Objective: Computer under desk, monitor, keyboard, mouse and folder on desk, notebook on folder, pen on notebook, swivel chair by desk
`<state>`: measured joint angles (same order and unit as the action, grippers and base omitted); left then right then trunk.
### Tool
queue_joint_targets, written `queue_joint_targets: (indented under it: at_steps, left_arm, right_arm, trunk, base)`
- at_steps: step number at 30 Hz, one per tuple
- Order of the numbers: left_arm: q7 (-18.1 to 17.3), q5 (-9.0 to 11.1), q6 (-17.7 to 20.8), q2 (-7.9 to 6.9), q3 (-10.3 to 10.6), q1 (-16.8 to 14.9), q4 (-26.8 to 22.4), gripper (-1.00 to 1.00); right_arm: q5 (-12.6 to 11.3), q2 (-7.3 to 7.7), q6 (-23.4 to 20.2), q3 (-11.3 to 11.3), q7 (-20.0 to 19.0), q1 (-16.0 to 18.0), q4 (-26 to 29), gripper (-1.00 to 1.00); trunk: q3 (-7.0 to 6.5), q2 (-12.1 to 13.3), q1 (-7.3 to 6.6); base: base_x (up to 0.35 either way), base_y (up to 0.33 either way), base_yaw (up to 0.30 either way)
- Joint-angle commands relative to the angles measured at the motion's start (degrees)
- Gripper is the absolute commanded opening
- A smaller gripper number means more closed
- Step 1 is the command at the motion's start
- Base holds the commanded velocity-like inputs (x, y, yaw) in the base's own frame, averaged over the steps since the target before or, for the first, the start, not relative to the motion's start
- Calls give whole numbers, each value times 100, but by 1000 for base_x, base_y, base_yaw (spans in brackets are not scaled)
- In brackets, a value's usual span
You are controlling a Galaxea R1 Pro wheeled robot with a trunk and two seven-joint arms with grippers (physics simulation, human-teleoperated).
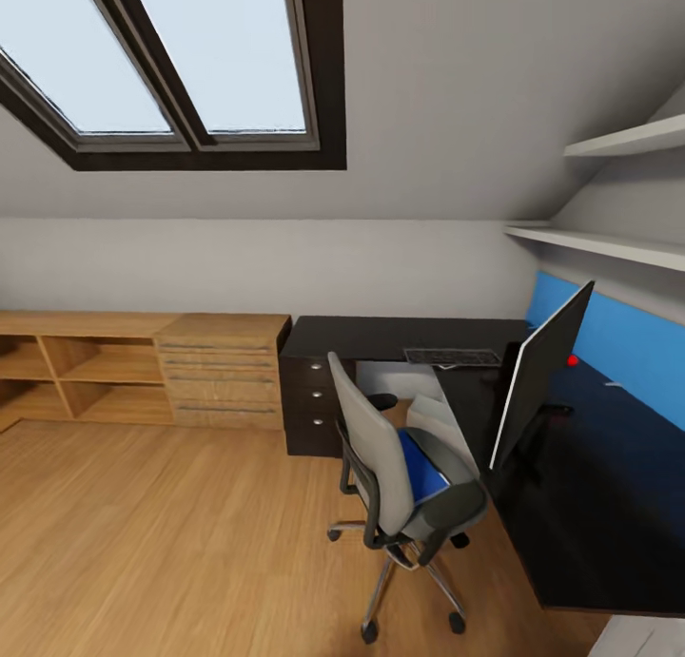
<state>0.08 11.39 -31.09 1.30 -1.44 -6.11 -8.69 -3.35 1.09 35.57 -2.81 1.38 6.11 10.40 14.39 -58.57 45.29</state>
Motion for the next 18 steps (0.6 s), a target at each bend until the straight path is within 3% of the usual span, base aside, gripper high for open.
queue_joint_targets:
  at_steps: [1,5,11,18]
  left_arm:
    - [-17,-5,-11,2,4,-4,4,100]
    - [28,7,-18,125,-9,-4,-26,100]
    - [51,12,-5,255,-14,-4,-44,100]
    - [53,13,3,259,-16,-4,-45,100]
  right_arm:
    - [0,0,46,30,-49,4,-29,100]
    - [27,-35,40,166,-20,4,-23,100]
    - [-5,-64,29,-8,-7,4,-23,100]
    - [-1,-71,29,-20,-7,4,-21,100]
  trunk:
    - [25,-44,26]
    - [97,-205,113]
    - [205,-445,245]
    - [330,-726,399]
  base:
    - [0,0,0]
    - [0,0,0]
    - [0,0,0]
    - [0,0,0]
